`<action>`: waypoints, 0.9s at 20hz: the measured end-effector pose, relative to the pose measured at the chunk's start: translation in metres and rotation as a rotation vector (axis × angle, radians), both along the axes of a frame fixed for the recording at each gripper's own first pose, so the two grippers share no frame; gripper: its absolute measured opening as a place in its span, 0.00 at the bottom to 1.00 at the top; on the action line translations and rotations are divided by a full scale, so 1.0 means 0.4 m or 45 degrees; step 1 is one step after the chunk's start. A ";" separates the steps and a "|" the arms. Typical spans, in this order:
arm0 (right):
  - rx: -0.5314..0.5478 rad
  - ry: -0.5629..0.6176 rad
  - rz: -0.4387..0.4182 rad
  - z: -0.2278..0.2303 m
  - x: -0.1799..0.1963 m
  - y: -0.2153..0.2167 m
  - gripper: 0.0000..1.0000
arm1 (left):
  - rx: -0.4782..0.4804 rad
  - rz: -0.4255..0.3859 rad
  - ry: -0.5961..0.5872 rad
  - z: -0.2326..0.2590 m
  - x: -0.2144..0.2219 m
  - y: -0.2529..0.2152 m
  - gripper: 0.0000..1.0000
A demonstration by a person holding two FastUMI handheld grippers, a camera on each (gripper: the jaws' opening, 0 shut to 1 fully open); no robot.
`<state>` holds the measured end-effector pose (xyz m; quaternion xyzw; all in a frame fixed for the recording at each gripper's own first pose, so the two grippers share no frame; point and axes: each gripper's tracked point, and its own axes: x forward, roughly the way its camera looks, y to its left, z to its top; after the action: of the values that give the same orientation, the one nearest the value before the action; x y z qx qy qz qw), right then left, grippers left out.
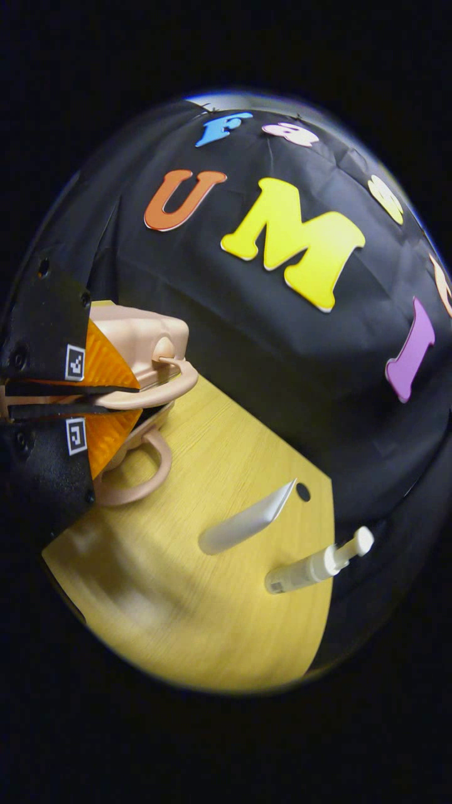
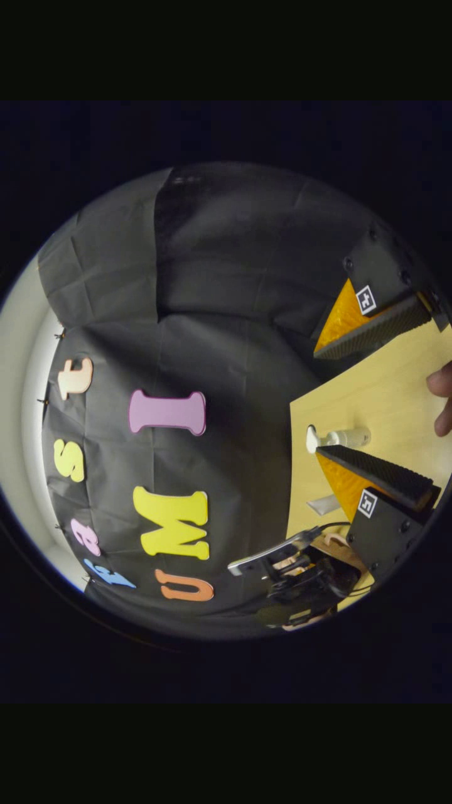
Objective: First open the suitcase, pack the skin care products into it, and then close the suitcase.
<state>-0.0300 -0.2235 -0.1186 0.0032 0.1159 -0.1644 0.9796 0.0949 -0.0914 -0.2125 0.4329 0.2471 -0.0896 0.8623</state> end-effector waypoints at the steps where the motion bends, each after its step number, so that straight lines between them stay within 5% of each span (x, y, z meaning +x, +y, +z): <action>1: -0.014 -0.010 0.016 0.013 0.009 0.016 0.81 | -0.070 0.008 -0.031 0.034 -0.005 0.019 0.07; 10: -0.122 -0.078 0.231 0.137 0.113 0.287 0.81 | -0.698 0.194 -0.483 0.395 0.017 0.425 0.06; 15: -0.168 -0.074 0.418 0.174 0.132 0.507 0.82 | -0.928 0.348 -0.536 0.378 0.024 0.716 0.06; 18: -0.213 -0.062 0.487 0.171 0.137 0.603 0.81 | -0.956 0.485 -0.520 0.275 0.047 0.905 0.06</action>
<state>0.0249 0.0177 -0.0503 -0.0961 0.0767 0.0155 0.9923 0.1137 0.2707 -0.1023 0.0466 0.0979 0.0742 0.9913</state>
